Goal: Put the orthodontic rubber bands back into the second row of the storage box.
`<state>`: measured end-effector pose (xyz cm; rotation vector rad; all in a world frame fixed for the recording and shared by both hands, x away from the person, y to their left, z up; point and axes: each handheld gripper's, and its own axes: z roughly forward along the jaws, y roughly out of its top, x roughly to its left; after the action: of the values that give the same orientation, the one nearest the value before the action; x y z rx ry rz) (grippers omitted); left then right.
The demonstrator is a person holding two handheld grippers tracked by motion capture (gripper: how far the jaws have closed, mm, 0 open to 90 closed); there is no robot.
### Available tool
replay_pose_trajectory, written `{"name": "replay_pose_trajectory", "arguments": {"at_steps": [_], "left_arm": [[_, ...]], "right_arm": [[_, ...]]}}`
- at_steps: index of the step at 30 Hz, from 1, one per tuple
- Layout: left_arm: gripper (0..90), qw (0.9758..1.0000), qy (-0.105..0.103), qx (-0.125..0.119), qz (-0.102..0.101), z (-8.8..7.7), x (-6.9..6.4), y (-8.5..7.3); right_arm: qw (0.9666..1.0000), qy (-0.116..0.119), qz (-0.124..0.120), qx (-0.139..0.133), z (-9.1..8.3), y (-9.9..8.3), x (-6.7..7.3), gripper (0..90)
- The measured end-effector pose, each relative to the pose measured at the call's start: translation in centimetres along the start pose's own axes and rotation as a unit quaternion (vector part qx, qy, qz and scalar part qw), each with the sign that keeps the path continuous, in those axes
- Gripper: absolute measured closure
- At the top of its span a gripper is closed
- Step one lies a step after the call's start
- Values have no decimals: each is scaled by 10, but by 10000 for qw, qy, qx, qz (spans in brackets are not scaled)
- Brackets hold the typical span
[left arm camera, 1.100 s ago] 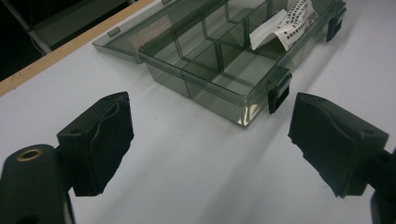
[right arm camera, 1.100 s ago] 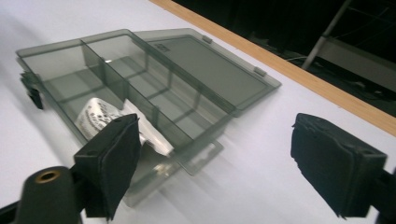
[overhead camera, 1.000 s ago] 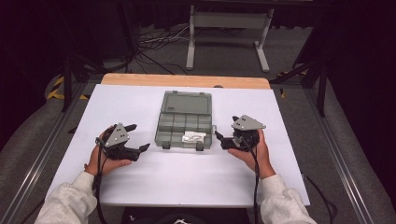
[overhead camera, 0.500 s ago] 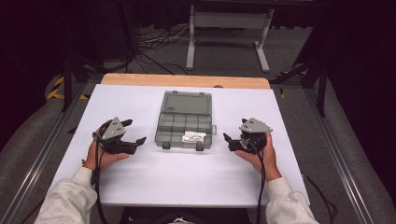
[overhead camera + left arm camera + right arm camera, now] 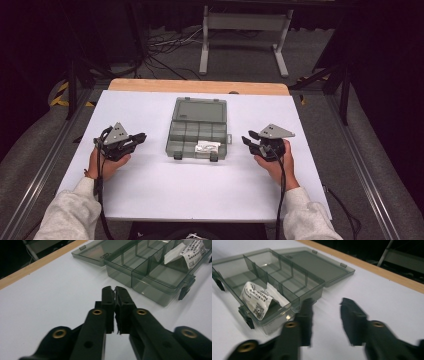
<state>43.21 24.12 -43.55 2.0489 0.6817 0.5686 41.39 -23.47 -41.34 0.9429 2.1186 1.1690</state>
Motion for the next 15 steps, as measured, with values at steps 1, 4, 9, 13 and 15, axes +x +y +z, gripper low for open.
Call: {"name": "replay_pose_trajectory", "arguments": {"at_steps": [1, 4, 9, 13, 15], "left_arm": [[897, 10000, -58, 13, -7, 2, 2, 1], [899, 9999, -133, 55, -8, 11, 7, 7], [899, 9997, -235, 109, 42, 26, 15, 18], [900, 9995, -269, 157, 55, 34, 22, 26], [900, 9995, -270, 165, 13, 38, 27, 31]], "right_arm": [[9999, 111, -67, 78, 3, 1, -1, 795], [9996, 152, 12, 238, 13, 6, -6, 892], [9993, 122, 138, 329, 27, 17, -18, 900], [9989, 133, 175, 415, 36, 24, -23, 900], [9984, 142, 122, 538, 46, 30, -26, 900]]}}
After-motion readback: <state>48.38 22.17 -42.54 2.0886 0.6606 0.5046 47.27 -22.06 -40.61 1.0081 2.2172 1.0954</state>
